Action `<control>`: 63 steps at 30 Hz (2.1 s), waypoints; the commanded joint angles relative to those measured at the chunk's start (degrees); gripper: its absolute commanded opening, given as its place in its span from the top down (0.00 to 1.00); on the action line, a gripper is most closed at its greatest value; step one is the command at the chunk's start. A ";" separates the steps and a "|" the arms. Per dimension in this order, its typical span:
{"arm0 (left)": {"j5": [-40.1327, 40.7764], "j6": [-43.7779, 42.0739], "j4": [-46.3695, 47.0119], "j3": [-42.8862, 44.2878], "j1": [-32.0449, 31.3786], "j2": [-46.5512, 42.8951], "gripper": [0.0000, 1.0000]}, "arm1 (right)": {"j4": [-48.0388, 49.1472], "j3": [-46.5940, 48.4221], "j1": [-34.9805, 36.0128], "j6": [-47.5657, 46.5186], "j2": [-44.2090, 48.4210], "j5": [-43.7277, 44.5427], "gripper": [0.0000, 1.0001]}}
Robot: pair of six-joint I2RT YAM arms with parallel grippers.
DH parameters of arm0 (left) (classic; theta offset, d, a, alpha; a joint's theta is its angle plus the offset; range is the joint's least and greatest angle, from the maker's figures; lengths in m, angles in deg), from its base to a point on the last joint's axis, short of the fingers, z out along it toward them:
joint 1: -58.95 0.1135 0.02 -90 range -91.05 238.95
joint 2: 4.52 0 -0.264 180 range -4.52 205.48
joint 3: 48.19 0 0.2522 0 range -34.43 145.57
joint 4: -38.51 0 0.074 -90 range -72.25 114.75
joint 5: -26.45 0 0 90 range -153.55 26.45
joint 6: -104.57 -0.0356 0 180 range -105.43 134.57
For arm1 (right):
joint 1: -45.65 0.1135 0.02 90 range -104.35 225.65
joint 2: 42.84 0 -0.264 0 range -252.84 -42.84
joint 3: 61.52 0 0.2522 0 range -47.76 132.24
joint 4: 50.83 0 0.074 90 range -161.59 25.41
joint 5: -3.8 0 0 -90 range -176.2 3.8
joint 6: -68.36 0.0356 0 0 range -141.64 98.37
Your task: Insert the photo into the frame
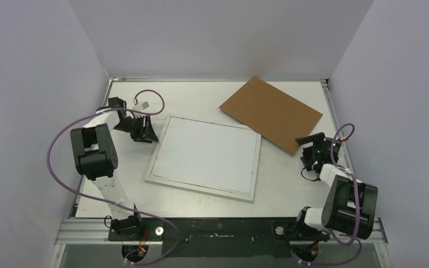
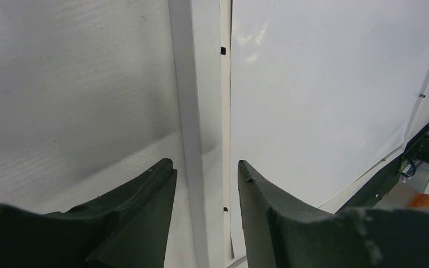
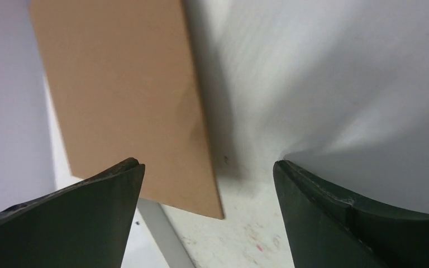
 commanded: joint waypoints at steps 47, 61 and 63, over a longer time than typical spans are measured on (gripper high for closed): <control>4.31 -45.57 -30.51 67.83 -15.94 29.42 0.42 | 33.63 15.49 3.44 17.61 -0.73 -12.15 0.95; 5.77 -67.63 -34.48 63.60 -18.12 29.61 0.32 | 33.79 13.73 2.81 17.04 0.42 -15.90 0.95; 6.88 -68.10 -34.27 63.84 -18.29 30.43 0.32 | 34.37 13.34 2.73 17.55 0.11 -16.31 0.95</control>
